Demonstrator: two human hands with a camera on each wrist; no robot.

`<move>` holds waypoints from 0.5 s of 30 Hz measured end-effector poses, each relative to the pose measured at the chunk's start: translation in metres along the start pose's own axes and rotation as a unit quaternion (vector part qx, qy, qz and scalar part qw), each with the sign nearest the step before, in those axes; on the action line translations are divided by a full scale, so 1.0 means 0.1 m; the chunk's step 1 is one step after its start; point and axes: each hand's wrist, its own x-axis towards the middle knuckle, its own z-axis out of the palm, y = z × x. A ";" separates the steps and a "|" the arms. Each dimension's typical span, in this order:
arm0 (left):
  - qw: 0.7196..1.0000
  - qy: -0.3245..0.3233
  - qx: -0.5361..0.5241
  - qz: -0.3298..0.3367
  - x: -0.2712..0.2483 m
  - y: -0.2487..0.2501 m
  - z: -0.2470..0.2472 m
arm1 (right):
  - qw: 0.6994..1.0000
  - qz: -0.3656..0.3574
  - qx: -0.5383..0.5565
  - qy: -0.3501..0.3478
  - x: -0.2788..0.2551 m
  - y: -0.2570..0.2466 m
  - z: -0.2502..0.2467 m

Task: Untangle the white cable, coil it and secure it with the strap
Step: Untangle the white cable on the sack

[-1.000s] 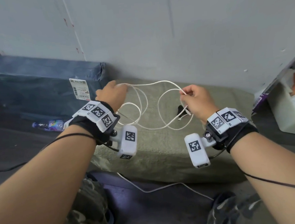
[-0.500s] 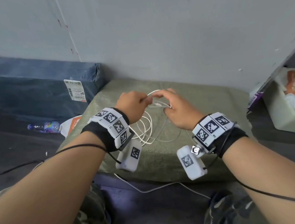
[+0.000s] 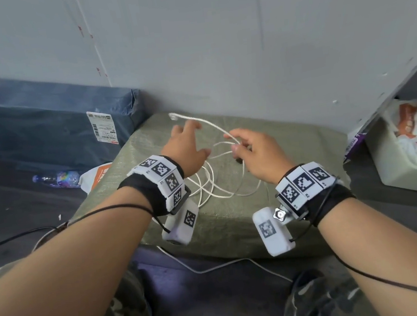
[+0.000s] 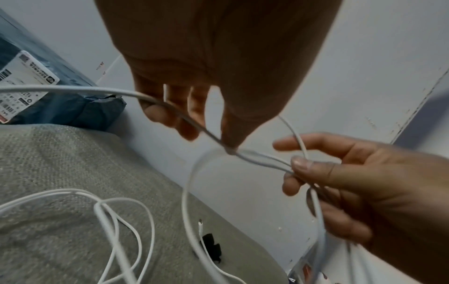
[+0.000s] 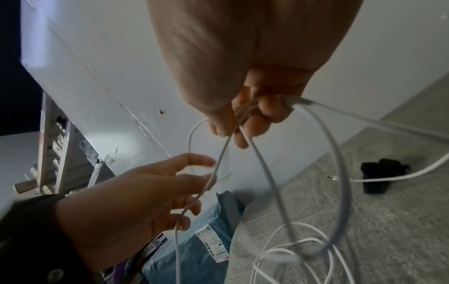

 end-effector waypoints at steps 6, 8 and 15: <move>0.861 -0.041 -0.497 -0.099 0.00 0.29 -0.06 | 0.995 -0.013 -0.073 -0.065 -0.01 0.05 -0.07; 0.823 -0.010 -0.557 -0.111 0.02 0.29 -0.08 | 0.995 0.008 -0.079 -0.057 0.01 0.08 -0.08; 0.892 0.129 -0.395 -0.179 0.15 0.02 -0.10 | 0.975 0.121 0.139 0.121 0.13 0.18 -0.20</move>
